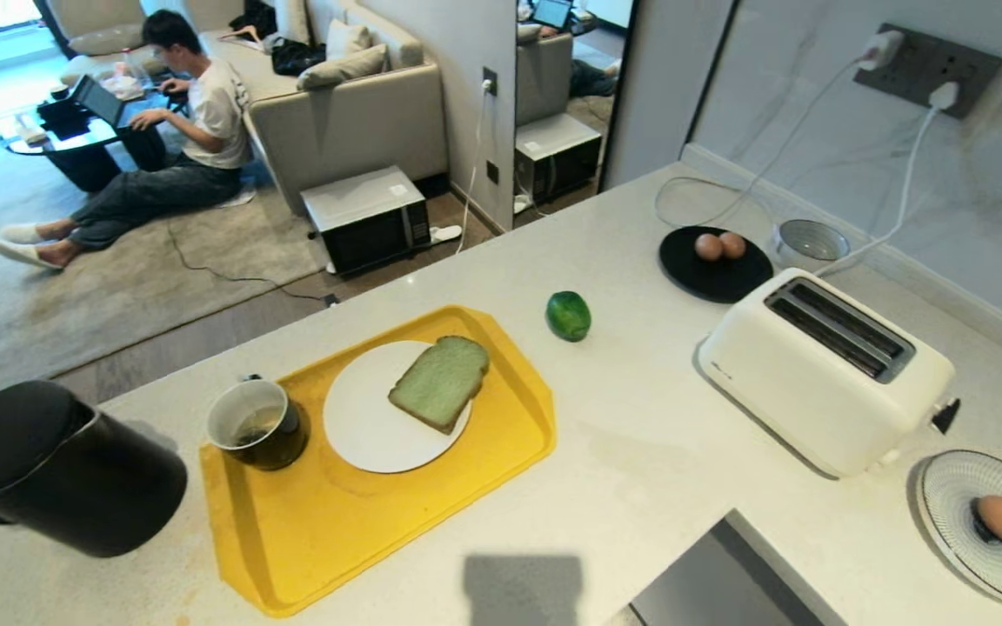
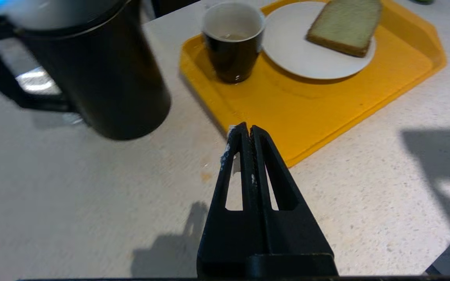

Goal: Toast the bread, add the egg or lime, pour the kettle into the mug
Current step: Pick up the egg

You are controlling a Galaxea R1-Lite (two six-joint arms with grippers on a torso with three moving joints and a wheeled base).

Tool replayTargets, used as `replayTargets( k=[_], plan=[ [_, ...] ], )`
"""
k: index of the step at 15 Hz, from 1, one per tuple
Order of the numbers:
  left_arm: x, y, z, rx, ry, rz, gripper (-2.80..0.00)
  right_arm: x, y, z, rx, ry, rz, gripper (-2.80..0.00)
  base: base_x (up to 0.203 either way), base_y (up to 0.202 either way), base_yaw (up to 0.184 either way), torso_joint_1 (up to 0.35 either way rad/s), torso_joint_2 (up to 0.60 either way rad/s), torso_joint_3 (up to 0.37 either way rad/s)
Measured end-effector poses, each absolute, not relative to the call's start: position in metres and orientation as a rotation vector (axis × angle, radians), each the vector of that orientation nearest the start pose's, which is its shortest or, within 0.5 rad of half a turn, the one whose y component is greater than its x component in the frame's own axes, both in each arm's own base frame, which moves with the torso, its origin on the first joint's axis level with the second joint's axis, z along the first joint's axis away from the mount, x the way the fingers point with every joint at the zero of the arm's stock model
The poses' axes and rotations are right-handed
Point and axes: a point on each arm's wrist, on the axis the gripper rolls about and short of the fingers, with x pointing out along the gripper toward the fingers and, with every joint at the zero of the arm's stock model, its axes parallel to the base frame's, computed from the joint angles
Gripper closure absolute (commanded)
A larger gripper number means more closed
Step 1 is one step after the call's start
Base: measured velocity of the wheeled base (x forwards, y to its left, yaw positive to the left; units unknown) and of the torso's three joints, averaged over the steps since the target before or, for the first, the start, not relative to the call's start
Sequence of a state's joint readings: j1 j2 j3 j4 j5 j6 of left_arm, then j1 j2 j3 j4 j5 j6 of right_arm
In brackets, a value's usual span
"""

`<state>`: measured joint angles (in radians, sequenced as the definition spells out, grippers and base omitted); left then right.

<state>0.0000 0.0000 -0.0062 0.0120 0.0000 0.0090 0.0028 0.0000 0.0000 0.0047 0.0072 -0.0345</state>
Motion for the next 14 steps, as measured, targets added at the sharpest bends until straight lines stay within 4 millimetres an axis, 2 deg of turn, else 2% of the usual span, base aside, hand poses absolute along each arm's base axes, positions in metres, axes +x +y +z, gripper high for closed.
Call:
replayTargets(
  k=[6, 11, 14],
  plan=[
    [-0.023, 0.0, 0.076, 0.009, 0.006, -0.001, 0.0, -0.023, 0.0, 0.075, -0.04, 0.006, 0.012, 0.0, 0.002, 0.007, -0.146, 0.0, 0.0, 0.002],
    [-0.023, 0.0, 0.076, 0.008, 0.006, 0.0, 0.0, -0.023, 0.0, 0.075, -0.064, 0.005, 0.012, 0.0, 0.0, 0.0, 0.0, 0.0, 0.0, 0.0],
    [-0.023, 0.0, 0.076, 0.008, 0.006, 0.0, 0.0, -0.026, 0.0, 0.092, -0.052, 0.03, 0.001, 0.0, 0.0, 0.0, 0.0, 0.0, 0.0, 0.0]
  ],
)
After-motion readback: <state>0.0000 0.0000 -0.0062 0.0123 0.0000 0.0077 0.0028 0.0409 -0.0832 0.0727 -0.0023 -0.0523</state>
